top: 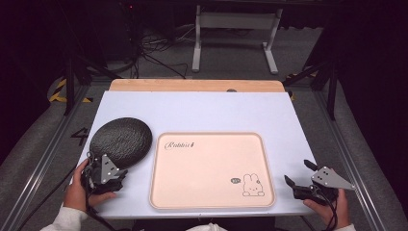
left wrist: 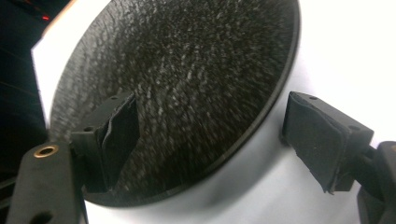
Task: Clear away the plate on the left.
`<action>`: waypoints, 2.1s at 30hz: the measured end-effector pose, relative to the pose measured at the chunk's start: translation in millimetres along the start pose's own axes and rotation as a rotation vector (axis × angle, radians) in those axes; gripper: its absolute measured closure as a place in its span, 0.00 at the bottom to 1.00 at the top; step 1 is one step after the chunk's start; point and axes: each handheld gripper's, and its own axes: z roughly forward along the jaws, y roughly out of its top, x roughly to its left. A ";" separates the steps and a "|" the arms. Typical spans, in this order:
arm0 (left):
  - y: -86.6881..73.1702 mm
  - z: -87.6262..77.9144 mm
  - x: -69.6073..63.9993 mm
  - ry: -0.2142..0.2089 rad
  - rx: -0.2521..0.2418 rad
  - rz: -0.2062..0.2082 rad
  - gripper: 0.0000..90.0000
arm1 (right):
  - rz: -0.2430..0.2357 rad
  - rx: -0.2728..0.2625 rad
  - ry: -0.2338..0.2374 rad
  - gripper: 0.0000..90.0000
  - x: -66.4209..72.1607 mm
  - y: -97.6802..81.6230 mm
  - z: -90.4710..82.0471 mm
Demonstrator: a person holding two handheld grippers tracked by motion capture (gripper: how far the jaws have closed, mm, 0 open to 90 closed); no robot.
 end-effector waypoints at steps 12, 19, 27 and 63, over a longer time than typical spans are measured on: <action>22.3 10.3 -20.8 0.148 0.090 0.260 0.41 | -0.005 0.006 0.003 0.14 0.7 -0.1 1.3; 32.6 21.7 -36.4 0.180 0.146 0.405 0.73 | -0.008 0.010 0.007 0.14 1.3 -0.2 2.0; 42.4 33.8 -48.9 0.268 0.172 0.542 0.90 | -0.012 0.011 0.007 0.14 1.6 -0.3 2.1; 86.7 -6.7 -67.0 0.352 -0.122 0.538 0.95 | -0.006 0.011 0.003 0.14 1.0 -0.6 1.4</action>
